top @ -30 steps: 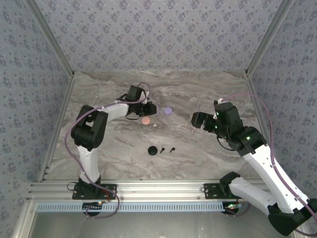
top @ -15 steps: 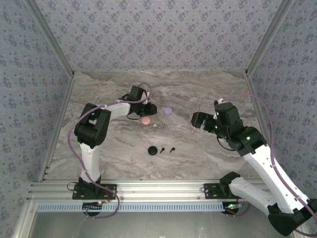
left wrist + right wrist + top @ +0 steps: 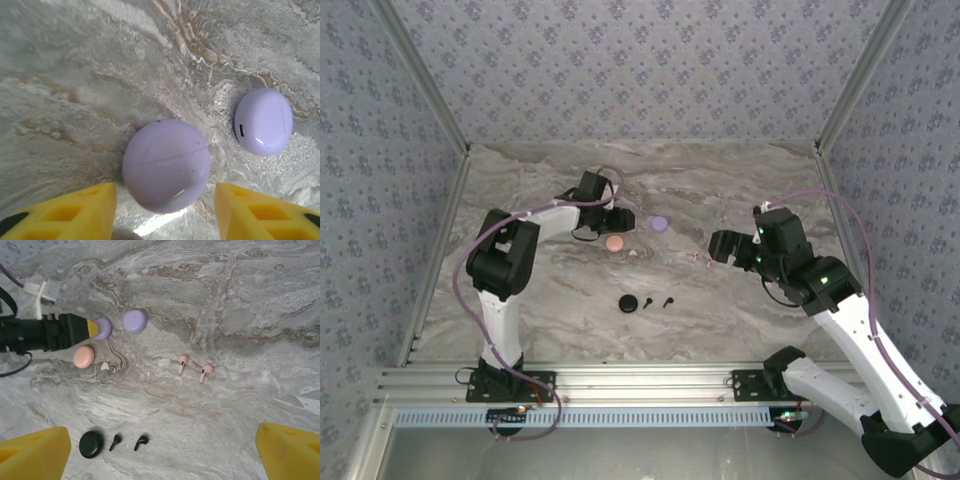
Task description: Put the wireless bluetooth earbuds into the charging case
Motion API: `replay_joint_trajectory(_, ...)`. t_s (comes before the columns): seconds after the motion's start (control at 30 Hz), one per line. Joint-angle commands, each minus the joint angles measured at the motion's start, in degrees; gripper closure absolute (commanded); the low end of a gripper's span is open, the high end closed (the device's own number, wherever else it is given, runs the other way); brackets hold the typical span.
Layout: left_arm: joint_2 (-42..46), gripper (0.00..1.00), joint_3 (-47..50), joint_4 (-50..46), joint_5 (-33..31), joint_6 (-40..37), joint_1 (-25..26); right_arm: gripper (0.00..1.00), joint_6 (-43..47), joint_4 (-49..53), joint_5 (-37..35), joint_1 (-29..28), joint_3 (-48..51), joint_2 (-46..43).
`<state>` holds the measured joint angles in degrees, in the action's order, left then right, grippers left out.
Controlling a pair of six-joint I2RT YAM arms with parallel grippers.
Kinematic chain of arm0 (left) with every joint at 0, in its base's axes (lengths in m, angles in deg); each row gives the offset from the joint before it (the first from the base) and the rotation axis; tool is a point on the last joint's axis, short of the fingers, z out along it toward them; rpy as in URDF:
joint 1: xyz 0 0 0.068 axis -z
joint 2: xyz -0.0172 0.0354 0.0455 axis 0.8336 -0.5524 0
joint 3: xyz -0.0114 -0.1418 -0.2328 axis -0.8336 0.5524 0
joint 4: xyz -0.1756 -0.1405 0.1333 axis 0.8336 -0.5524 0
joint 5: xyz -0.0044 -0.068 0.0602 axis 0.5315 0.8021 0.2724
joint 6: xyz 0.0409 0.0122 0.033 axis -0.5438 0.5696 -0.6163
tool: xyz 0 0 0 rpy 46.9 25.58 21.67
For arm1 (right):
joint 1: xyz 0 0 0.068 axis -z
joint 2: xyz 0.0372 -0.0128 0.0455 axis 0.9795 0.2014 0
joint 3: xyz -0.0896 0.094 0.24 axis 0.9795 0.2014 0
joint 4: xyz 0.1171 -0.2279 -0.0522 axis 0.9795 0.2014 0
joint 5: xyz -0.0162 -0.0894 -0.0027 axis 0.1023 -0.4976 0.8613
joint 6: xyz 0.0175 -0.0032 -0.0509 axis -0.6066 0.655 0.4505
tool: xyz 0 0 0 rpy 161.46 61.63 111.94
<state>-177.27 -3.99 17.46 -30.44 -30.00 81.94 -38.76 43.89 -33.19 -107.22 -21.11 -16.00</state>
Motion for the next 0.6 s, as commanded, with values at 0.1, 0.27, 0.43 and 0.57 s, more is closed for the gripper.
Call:
replay_joint_trajectory(0.1,11.3,0.38,-1.1,-4.1,-5.2,-4.7,-0.9,0.03,3.8,3.3,-0.3,-0.8,-3.4,1.7)
replay_joint_trajectory(0.27,21.3,0.32,3.3,-3.6,-9.6,-6.2,-1.4,0.03,3.3,4.0,-1.1,-4.4,-4.5,5.2)
replay_joint_trajectory(0.43,33.8,0.24,13.0,-0.1,-17.0,-5.8,-1.5,0.02,-0.6,5.4,-5.4,-13.1,-6.3,12.4)
replay_joint_trajectory(0.57,44.5,0.16,22.1,2.8,-23.4,-3.9,-2.3,0.02,-2.3,5.1,-6.3,-19.6,-7.1,20.7)
